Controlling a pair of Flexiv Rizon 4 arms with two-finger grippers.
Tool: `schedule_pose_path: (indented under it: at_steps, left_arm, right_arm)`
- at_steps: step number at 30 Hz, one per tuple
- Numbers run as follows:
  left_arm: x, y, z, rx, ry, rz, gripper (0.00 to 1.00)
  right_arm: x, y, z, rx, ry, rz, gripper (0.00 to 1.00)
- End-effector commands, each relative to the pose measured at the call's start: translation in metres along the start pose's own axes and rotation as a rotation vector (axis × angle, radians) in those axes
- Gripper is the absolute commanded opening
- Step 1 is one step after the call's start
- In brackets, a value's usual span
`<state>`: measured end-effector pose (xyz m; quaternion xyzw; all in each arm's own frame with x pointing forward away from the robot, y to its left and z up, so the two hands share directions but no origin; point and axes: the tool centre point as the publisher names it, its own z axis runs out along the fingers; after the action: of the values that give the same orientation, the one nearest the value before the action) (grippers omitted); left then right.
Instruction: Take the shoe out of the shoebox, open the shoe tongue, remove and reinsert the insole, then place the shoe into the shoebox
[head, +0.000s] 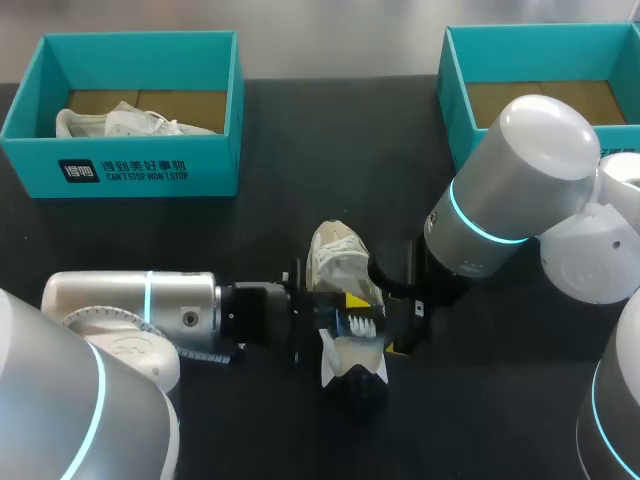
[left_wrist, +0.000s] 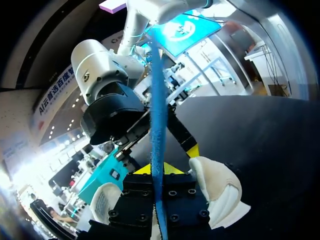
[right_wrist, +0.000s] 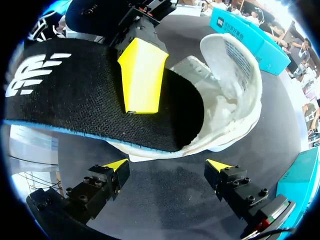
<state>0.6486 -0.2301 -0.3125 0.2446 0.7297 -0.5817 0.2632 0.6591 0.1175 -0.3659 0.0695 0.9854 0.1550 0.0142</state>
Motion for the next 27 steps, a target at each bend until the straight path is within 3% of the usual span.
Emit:
schedule_pose_path:
  at_steps: [1, 10, 27]
  left_arm:
    - [0.004, 0.006, 0.0, 0.031, 0.009, 0.038, 0.0]
    - [0.012, 0.024, 0.008, 0.015, 0.026, 0.125, 0.0]
    - [0.006, 0.048, 0.019, -0.061, -0.018, 0.243, 0.0]
  right_arm:
    - [0.001, 0.0, 0.001, 0.001, -0.001, 0.0, 1.0]
    - [0.001, 0.0, 0.001, 0.001, -0.001, 0.0, 1.0]
    - [0.001, 0.0, 0.001, 0.001, -0.001, 0.0, 1.0]
